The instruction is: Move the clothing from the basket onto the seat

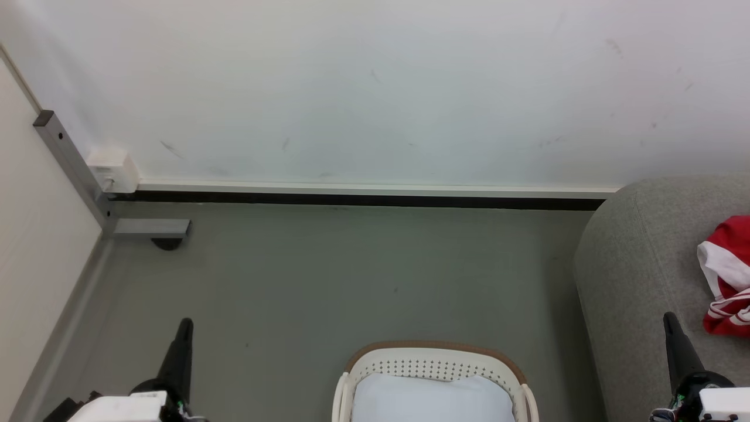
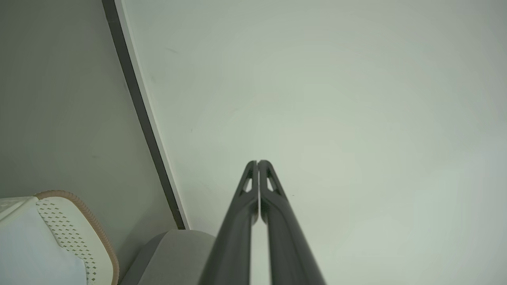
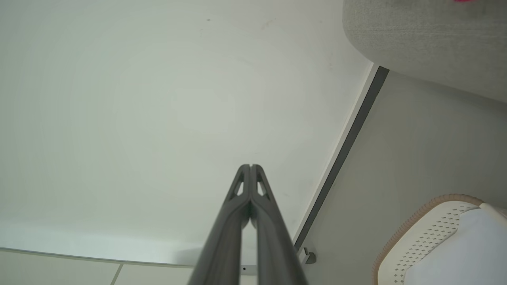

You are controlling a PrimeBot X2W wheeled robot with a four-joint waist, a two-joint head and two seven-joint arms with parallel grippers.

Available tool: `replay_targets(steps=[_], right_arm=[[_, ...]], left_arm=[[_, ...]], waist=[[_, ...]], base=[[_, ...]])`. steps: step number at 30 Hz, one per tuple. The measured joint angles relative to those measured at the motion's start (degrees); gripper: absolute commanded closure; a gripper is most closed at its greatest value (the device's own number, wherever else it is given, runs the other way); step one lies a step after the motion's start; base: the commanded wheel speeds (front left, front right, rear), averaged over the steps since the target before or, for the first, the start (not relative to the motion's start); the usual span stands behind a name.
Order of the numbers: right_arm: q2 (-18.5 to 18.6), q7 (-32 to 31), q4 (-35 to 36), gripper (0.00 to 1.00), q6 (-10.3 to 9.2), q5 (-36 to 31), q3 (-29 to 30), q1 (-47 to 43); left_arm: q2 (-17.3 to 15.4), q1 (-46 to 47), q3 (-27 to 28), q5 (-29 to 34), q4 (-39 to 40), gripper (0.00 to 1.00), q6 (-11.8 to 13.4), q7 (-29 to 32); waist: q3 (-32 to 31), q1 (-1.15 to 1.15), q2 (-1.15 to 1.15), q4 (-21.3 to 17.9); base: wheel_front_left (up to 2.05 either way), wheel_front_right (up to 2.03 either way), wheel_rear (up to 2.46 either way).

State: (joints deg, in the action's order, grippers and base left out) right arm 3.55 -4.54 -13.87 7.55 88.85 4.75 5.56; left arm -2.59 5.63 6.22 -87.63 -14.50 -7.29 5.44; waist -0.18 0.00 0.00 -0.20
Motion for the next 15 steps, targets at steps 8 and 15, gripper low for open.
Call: replay_targets(steps=[8,15], right_arm=[[0.0,-0.9,0.0,1.0,0.0,2.7,0.6,0.2],[0.0,-1.4,0.0,1.0,0.0,4.2,0.9,0.2]], left_arm=[[0.0,0.2,0.2,-3.1,0.2,1.0,0.0,0.7],[-0.1,0.3,0.3,-4.4,0.4,1.0,-0.1,1.1]], waist=[[0.2,0.0,0.0,0.1],[0.4,0.0,0.0,0.2]], base=[[0.0,0.0,0.0],[0.0,0.0,0.0]])
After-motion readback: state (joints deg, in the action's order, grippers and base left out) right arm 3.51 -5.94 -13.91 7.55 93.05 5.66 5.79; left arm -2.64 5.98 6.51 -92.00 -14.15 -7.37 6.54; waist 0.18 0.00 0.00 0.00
